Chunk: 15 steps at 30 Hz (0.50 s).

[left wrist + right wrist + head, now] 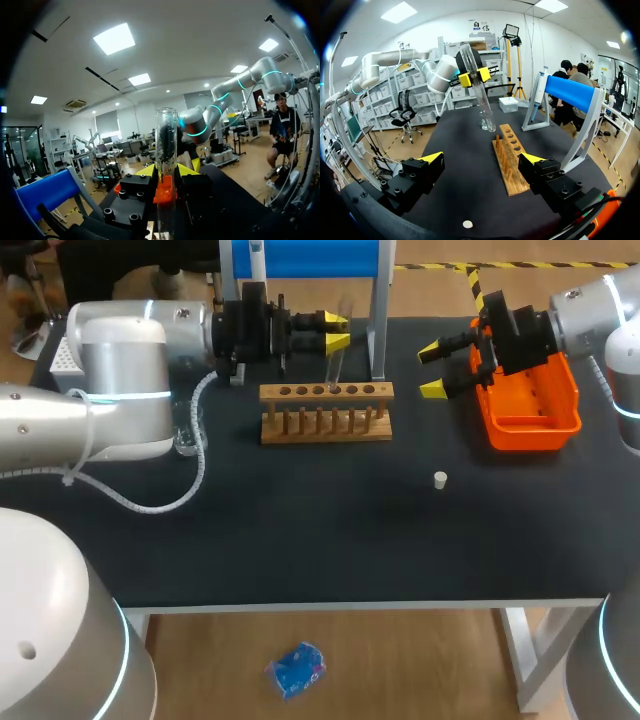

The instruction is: Invert the test tube, pick up the pipette, mount the tip to pipette, aspirate from beaker and dispense into the tube, eject the tip, return the pipette, and cap with the stopper.

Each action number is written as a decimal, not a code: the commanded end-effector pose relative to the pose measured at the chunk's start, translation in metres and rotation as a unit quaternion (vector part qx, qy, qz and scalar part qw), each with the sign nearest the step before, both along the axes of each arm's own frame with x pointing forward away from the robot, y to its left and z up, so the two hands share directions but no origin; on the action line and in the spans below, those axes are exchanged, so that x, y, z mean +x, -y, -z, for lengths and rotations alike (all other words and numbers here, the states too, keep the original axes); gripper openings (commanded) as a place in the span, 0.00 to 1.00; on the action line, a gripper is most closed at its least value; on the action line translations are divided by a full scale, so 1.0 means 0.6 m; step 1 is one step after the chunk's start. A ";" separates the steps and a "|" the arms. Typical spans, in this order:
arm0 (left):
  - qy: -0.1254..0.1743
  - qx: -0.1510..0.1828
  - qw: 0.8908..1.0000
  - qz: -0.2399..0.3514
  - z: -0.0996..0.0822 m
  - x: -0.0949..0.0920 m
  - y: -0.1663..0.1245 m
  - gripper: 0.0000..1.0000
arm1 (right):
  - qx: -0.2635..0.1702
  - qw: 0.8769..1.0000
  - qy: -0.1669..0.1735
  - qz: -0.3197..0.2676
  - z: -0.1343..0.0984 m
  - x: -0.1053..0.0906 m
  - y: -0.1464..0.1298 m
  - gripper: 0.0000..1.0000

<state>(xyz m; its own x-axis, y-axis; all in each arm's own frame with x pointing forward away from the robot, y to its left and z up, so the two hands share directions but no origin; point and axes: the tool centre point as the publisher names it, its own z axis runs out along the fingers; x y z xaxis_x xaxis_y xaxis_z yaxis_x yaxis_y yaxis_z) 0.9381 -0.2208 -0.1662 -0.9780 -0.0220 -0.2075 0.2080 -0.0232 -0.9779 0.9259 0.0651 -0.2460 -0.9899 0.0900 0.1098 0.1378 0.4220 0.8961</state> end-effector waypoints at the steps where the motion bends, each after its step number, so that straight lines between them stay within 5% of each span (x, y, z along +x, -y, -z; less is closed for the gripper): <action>1: 0.000 -0.001 1.000 0.003 0.008 0.015 0.004 0.00 | -0.001 1.000 0.000 0.000 0.000 -0.001 0.000 1.00; 15: -0.017 0.019 1.000 0.015 0.030 0.071 0.021 0.00 | -0.001 1.000 0.000 0.000 0.000 -0.001 0.000 1.00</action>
